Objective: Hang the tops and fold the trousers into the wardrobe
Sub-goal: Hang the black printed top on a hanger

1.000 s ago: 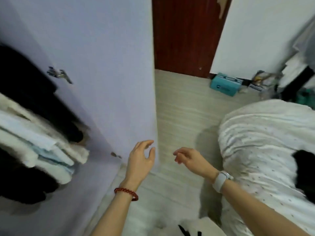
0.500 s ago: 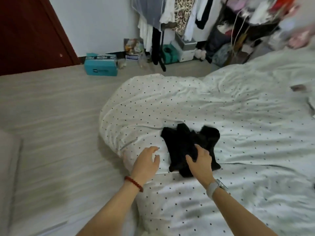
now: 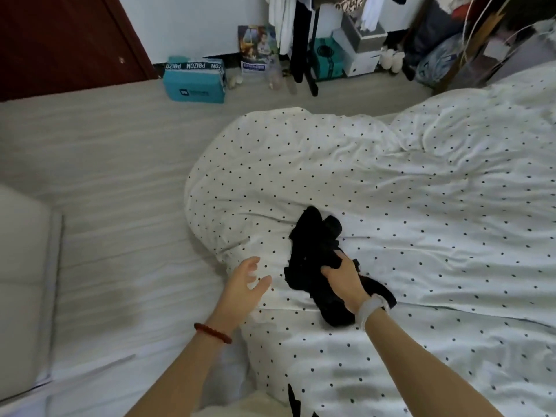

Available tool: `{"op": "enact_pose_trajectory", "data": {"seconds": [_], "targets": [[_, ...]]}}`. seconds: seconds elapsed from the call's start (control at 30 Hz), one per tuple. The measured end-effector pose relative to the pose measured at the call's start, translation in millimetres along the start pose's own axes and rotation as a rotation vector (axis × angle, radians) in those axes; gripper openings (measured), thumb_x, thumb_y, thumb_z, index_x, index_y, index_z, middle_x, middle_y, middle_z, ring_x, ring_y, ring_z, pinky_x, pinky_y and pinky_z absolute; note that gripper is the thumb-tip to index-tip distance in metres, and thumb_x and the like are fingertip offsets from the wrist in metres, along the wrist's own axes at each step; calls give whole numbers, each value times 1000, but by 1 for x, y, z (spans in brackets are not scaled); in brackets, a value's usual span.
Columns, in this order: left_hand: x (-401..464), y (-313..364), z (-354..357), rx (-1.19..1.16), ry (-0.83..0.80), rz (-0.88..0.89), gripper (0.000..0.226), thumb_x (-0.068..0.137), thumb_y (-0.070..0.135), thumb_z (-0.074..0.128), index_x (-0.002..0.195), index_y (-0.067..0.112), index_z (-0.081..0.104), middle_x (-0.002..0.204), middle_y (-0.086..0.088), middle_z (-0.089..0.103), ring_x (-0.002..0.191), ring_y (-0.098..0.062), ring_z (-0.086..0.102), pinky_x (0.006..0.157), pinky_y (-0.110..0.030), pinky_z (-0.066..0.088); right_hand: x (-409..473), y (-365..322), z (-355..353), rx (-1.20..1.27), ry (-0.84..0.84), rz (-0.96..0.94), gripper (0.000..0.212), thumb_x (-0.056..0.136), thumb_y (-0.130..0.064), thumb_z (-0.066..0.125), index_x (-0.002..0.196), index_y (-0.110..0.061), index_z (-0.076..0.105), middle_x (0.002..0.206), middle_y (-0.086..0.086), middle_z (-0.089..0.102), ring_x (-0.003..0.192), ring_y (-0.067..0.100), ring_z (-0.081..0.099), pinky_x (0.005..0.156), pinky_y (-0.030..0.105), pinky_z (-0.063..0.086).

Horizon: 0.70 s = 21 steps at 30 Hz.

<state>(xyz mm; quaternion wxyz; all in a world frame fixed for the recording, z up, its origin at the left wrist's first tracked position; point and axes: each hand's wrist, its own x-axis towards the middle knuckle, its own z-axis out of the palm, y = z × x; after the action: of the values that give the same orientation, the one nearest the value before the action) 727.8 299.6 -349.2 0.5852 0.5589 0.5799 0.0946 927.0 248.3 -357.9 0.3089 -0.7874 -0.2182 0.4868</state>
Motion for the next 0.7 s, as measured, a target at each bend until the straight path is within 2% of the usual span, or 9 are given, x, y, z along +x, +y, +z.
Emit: {"op": "enact_pose_trajectory", "data": {"seconds": [0.07,0.17,0.3,0.4,0.47,0.53,0.6,0.63,0.7], "targets": [[-14,4,-17,-192,-38,-5,65,87,25,61,142,27,27,137,9,32,128,-10,35,102,-25,34,-27,-30,14,63,-231,-88,28,85,8,47,89,-19,55,81,4,59,76,19,59,65,21,48],[-44,7,-55,-362,-84,80,73,85,29,61,143,34,17,139,16,26,129,0,27,96,-7,34,-59,-70,49,74,-469,-197,33,86,9,47,101,-19,57,94,8,63,87,24,62,79,33,53],[-103,-10,-125,-411,-21,146,93,52,72,73,130,47,29,135,22,39,124,4,43,102,-20,39,-100,-110,116,22,-607,-303,26,90,-1,47,106,-18,57,96,1,64,89,14,63,73,22,52],[-156,-33,-168,-384,19,195,97,52,71,73,132,41,28,132,28,41,121,11,44,99,-16,41,-130,-124,164,-42,-677,-313,19,94,-12,47,111,-18,55,108,9,64,102,23,61,91,40,51],[-192,-54,-188,-356,83,194,86,60,59,76,132,41,32,131,30,43,121,10,44,98,-17,41,-150,-128,192,-50,-718,-292,12,96,-12,44,101,-17,55,100,15,63,94,26,62,89,40,50],[-240,-90,-209,-303,283,166,61,74,33,74,126,38,43,127,20,53,115,8,51,94,-15,43,-180,-124,229,-137,-824,-303,13,98,-12,42,100,-8,54,87,12,59,80,22,60,73,26,49],[-285,-124,-223,-300,516,111,29,86,13,64,112,25,60,113,5,65,98,4,61,83,-12,46,-206,-114,262,-380,-904,-347,16,99,-18,42,109,-9,51,89,6,59,75,14,59,60,14,48],[-308,-140,-230,-331,619,71,17,89,11,60,103,18,66,102,0,68,87,1,64,77,-12,47,-220,-107,278,-516,-955,-391,22,98,-21,44,117,-10,49,94,3,60,78,12,60,60,15,50],[-354,-169,-239,-421,770,-12,12,91,14,57,89,12,68,84,-2,68,74,-5,64,70,-18,49,-252,-94,311,-762,-1086,-541,38,97,-22,46,133,-10,40,110,2,57,94,13,59,75,21,52]]}}
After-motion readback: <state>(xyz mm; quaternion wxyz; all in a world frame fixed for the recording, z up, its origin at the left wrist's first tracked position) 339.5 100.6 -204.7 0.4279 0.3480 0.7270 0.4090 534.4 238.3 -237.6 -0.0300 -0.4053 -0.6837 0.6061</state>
